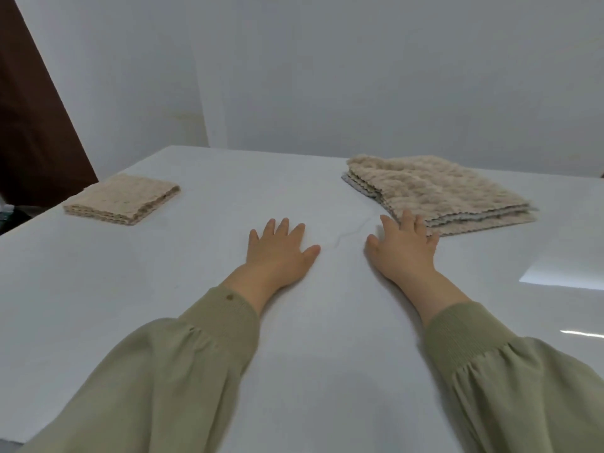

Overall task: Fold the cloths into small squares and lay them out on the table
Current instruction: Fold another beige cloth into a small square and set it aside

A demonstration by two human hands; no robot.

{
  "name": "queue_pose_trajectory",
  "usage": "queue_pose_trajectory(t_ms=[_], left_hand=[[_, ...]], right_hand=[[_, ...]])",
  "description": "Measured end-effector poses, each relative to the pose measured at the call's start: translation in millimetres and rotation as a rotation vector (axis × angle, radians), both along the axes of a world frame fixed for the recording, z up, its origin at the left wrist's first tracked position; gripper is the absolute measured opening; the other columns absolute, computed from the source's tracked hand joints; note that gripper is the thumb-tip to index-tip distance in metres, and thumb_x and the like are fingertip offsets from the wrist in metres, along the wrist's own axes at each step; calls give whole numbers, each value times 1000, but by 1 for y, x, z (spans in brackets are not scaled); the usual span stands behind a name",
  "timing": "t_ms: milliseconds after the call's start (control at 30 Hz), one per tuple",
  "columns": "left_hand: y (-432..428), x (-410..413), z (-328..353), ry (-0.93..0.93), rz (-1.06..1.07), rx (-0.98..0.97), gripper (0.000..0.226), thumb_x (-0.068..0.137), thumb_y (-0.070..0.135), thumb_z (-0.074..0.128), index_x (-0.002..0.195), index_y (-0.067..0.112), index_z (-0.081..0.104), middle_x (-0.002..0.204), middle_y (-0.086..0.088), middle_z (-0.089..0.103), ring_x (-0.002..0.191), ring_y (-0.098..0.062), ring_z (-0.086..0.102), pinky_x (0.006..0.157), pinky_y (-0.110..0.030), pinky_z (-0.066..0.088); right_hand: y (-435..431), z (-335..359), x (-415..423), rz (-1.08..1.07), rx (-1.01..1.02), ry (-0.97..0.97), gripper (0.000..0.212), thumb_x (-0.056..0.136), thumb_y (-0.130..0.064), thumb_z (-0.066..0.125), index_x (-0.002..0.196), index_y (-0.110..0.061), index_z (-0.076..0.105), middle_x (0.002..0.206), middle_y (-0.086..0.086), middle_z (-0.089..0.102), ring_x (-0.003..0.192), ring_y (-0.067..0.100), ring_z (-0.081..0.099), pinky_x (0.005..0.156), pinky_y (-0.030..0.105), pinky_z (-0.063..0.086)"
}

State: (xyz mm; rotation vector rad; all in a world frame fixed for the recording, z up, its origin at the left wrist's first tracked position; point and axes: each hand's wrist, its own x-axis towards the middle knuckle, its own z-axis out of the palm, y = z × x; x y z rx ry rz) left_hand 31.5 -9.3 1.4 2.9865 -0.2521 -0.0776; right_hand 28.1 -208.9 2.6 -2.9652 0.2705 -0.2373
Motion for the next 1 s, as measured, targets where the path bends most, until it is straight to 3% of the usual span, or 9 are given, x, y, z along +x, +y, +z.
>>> queue_pose_trajectory(t_ms=[233, 367, 667, 733, 833, 900, 933, 1000], left_hand=[[1, 4, -2, -5, -10, 28, 63, 96, 56, 17, 151, 26, 8, 160, -2, 1, 146, -23, -3, 116, -50, 1], [0, 4, -2, -9, -10, 12, 62, 96, 55, 19, 150, 26, 10, 160, -2, 2, 146, -23, -2, 116, -50, 2], [1, 4, -1, -19, -7, -21, 62, 96, 55, 23, 150, 26, 14, 159, -2, 5, 146, -22, 0, 116, -48, 2], [2, 3, -2, -34, -4, -50, 62, 96, 55, 25, 149, 25, 16, 159, -1, 7, 146, -22, 1, 116, -48, 3], [3, 4, -1, -59, 16, -89, 63, 95, 54, 29, 149, 23, 19, 158, -1, 11, 146, -21, 3, 117, -47, 4], [4, 4, -1, -69, 38, -90, 65, 95, 55, 30, 149, 22, 17, 158, -1, 11, 146, -22, 2, 116, -48, 4], [5, 4, -1, -76, 46, -90, 66, 95, 55, 31, 150, 22, 16, 158, -2, 11, 146, -22, 1, 116, -48, 4], [5, 4, -1, -83, 53, -95, 67, 94, 55, 32, 150, 21, 14, 158, -2, 11, 146, -22, 1, 116, -49, 4]], right_hand=[[-6, 1, 10, -62, 27, 22, 53, 93, -31, 33, 144, -16, 31, 158, 13, 2, 145, 34, -3, 113, 56, 0], [-9, 2, 15, -110, 8, 31, 58, 93, -30, 35, 146, -6, 27, 158, 10, 9, 145, 32, 1, 114, 56, 0], [-8, 4, 16, -107, 89, -110, 58, 91, -22, 41, 143, -1, 27, 153, 12, 23, 142, 29, 13, 115, 52, 7], [-4, 7, 15, 12, 106, -271, 55, 89, -16, 41, 140, 0, 32, 149, 14, 30, 140, 30, 21, 115, 51, 11], [9, 16, 4, 368, 139, -773, 50, 78, -3, 45, 126, 5, 52, 131, 19, 52, 129, 32, 39, 108, 56, 27], [14, 17, 1, 408, 124, -971, 47, 76, -1, 49, 122, 4, 57, 126, 17, 56, 127, 28, 39, 108, 55, 28], [15, 14, 1, 370, 100, -942, 48, 76, -6, 51, 123, 1, 57, 128, 16, 55, 130, 28, 37, 110, 55, 25], [13, 7, 3, 245, 83, -671, 58, 78, -20, 56, 133, -6, 47, 141, 14, 43, 138, 30, 26, 113, 57, 14]])
